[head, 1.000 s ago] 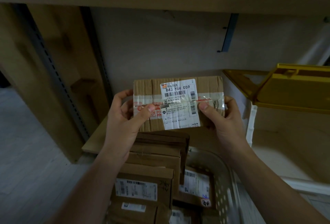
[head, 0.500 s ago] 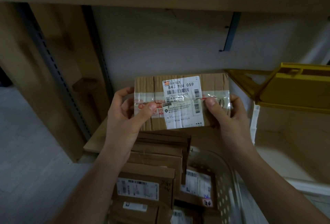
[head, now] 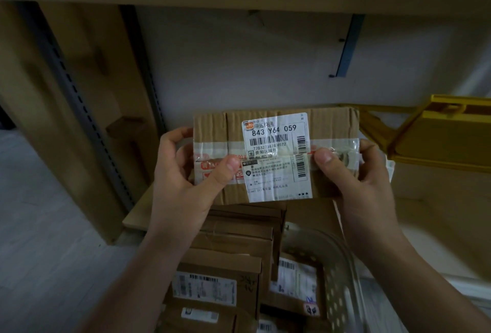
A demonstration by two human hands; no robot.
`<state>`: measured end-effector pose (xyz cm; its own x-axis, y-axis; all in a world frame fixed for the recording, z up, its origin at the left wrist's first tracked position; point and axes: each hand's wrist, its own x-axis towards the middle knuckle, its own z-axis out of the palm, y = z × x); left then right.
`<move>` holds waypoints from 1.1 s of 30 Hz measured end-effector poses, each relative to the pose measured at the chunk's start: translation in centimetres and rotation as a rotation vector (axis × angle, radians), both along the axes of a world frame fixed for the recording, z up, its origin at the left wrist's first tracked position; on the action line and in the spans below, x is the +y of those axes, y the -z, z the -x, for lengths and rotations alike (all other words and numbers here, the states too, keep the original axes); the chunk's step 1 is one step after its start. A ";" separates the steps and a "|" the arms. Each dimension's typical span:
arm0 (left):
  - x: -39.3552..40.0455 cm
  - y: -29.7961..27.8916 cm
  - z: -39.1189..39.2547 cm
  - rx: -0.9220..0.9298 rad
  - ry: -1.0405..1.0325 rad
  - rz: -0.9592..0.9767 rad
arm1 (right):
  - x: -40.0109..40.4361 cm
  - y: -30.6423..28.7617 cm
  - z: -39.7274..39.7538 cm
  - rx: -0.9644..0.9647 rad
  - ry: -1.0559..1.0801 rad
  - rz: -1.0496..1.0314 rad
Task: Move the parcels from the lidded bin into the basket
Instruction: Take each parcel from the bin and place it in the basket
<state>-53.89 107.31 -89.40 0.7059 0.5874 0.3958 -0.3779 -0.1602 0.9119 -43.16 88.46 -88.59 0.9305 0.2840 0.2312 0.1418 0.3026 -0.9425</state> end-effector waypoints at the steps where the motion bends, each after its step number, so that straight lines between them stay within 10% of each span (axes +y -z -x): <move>1: 0.0 0.0 0.0 0.000 0.006 -0.001 | 0.0 0.0 -0.1 -0.006 -0.002 0.014; 26: -2.3 5.1 4.4 0.716 0.445 -0.146 | -6.8 2.8 0.8 -0.158 -0.074 0.435; 33: -6.0 9.7 3.8 0.851 0.569 -0.162 | -5.1 6.3 0.4 -0.297 -0.008 0.919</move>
